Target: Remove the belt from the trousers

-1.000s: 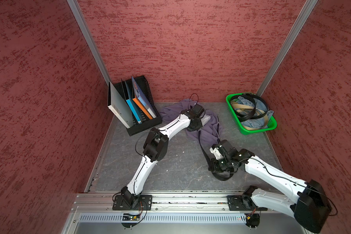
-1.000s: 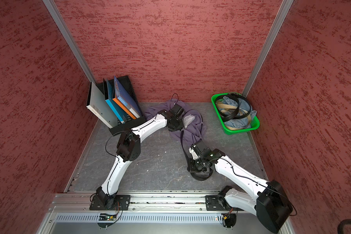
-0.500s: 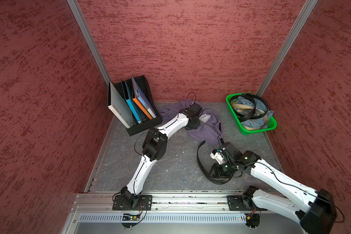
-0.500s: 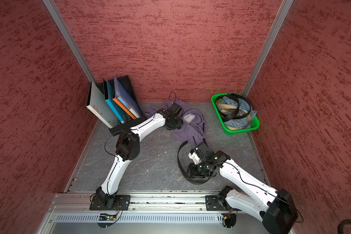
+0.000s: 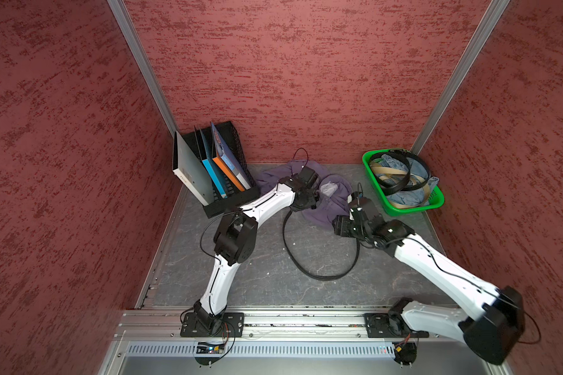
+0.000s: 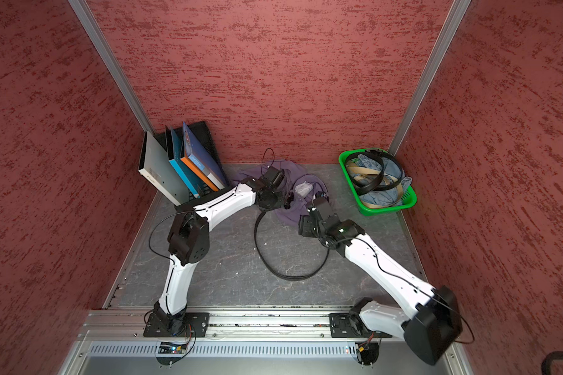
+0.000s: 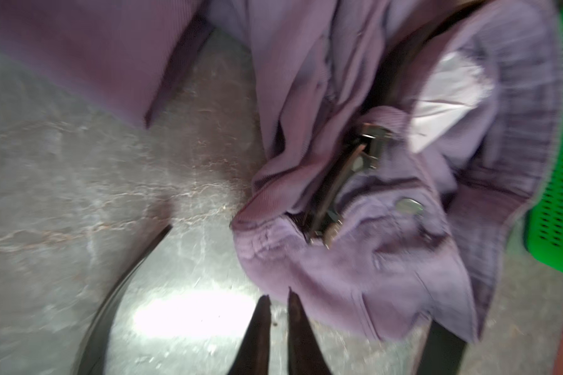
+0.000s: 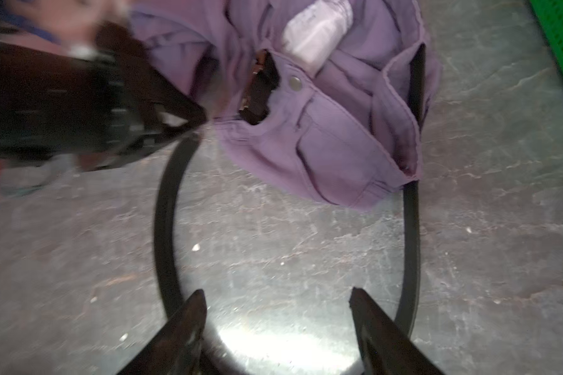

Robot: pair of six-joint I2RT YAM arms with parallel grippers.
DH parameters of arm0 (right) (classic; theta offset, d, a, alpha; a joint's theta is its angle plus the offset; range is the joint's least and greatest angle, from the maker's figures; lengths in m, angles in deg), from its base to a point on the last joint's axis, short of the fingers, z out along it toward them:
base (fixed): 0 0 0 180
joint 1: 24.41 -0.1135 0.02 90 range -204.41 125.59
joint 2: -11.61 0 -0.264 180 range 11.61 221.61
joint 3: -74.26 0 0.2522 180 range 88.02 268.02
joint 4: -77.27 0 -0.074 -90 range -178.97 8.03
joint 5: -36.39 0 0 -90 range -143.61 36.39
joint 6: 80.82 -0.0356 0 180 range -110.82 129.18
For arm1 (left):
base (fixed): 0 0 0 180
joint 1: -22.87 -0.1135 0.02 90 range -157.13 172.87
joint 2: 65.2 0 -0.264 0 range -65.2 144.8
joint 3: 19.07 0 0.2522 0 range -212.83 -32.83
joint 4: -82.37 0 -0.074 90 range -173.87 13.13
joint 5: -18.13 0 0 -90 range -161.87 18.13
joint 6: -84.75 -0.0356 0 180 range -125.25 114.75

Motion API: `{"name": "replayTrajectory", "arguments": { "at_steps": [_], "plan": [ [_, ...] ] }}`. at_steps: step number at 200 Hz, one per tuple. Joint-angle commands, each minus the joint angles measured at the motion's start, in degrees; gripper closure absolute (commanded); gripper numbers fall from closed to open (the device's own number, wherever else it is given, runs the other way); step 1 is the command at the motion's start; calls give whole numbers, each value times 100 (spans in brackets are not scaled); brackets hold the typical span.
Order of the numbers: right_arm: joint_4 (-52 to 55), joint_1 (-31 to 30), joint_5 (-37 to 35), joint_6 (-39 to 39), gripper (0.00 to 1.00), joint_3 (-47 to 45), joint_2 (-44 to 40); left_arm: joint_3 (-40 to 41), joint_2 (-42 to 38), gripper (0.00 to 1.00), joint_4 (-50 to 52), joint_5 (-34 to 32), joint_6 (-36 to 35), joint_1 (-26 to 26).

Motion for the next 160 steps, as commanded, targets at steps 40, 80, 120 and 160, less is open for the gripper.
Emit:
{"name": "replayTrajectory", "arguments": {
  "at_steps": [40,80,120,160],
  "plan": [
    [-905,939,-595,156,27,-424,-605,322,-557,64,-1001,1372,641,29],
    [-730,1273,1064,616,25,192,418,-1217,471,66,-12,906,319,121],
    [-1406,1365,1702,639,31,658,1523,-2135,1042,66,764,-235,-547,100],
    [-1114,1576,1915,979,36,1730,2732,-1749,936,67,733,-625,-1105,78]
  ]
}}
